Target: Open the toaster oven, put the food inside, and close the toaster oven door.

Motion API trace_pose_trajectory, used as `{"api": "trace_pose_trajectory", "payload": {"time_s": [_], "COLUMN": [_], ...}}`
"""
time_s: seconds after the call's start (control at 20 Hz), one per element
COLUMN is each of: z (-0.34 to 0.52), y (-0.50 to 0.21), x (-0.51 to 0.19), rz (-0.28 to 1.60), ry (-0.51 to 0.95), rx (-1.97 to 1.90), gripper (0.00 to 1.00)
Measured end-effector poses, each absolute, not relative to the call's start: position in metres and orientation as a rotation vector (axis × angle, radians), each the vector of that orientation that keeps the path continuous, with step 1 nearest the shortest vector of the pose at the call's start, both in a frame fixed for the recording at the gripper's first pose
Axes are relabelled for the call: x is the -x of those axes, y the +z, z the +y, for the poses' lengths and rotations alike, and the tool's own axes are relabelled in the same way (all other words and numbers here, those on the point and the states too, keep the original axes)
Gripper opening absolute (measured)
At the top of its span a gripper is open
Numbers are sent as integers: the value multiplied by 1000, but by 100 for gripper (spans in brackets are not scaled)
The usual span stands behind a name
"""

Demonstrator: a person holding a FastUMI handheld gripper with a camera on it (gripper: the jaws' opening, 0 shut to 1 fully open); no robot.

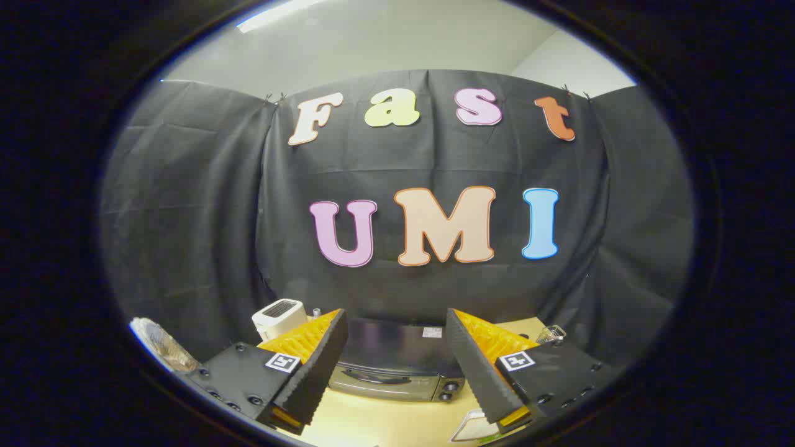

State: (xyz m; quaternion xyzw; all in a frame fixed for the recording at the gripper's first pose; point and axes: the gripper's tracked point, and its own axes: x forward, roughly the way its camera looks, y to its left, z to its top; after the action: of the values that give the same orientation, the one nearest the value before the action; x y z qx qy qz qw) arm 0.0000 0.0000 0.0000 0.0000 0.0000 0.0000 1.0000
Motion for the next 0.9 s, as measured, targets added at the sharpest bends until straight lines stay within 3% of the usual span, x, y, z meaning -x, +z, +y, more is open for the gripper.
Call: {"api": "trace_pose_trajectory", "payload": {"time_s": [0.9], "z": [42], "y": [-68], "x": [-39], "rz": [93], "ry": [52], "rx": [-44], "gripper": [100]}}
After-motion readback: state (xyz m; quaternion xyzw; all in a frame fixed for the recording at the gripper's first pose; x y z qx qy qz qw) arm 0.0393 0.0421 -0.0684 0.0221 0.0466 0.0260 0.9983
